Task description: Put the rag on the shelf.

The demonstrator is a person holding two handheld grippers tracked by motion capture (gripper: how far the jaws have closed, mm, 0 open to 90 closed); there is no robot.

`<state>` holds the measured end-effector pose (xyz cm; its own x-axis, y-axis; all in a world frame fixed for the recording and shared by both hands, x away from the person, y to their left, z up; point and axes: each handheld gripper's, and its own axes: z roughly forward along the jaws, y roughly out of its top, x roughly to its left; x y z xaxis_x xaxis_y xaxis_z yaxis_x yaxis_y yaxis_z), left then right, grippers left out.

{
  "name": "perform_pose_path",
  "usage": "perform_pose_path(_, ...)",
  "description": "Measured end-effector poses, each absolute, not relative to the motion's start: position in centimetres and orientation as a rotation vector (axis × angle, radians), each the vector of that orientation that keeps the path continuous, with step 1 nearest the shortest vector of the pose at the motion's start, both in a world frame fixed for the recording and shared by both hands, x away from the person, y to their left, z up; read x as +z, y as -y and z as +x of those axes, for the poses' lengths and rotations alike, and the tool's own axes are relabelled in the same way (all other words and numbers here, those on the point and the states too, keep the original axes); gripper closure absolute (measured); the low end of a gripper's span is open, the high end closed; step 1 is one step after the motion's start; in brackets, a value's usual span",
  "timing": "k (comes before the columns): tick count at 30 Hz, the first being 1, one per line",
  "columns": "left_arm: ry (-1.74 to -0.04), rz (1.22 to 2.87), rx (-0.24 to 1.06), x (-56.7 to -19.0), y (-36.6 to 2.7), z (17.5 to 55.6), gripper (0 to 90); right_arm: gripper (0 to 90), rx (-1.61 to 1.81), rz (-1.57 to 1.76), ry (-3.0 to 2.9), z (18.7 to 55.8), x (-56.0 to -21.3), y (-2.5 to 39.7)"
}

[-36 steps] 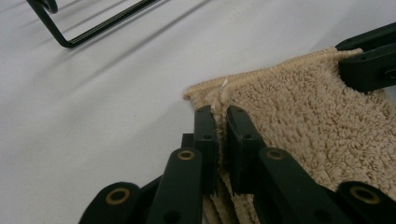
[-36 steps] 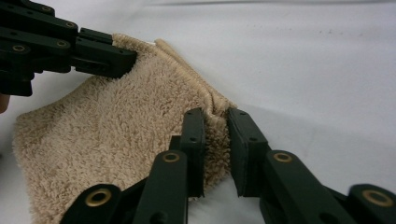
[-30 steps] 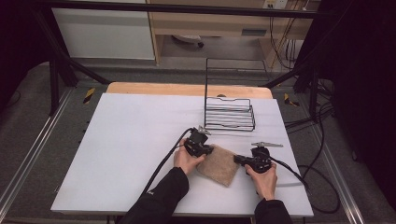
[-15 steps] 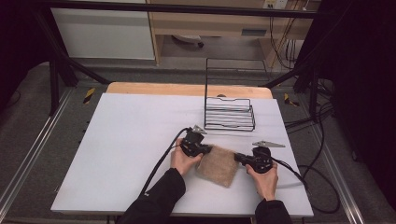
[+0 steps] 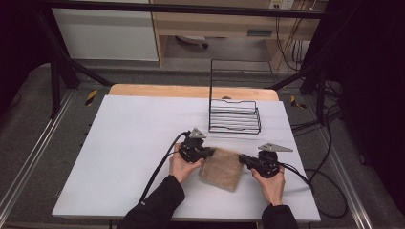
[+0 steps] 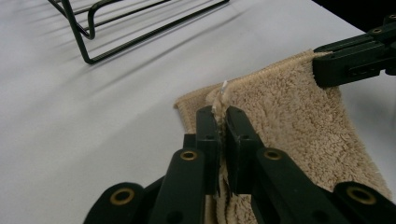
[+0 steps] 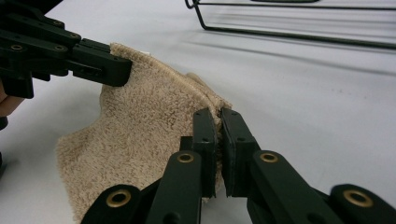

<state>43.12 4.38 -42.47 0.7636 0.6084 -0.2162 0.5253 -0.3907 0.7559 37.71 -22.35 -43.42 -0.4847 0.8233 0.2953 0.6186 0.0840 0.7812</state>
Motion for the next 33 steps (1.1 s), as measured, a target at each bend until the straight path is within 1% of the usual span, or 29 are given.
perform_pose_path(12,-0.822,2.03,0.168,-41.7,-5.3,41.9,84.8,86.2,1.35,1.356,-2.14,37.0,-42.1,21.7)
perform_pose_path(33,-0.787,1.947,0.215,-39.5,-6.4,40.0,84.8,86.7,1.346,1.213,-2.104,35.9,-39.6,21.1)
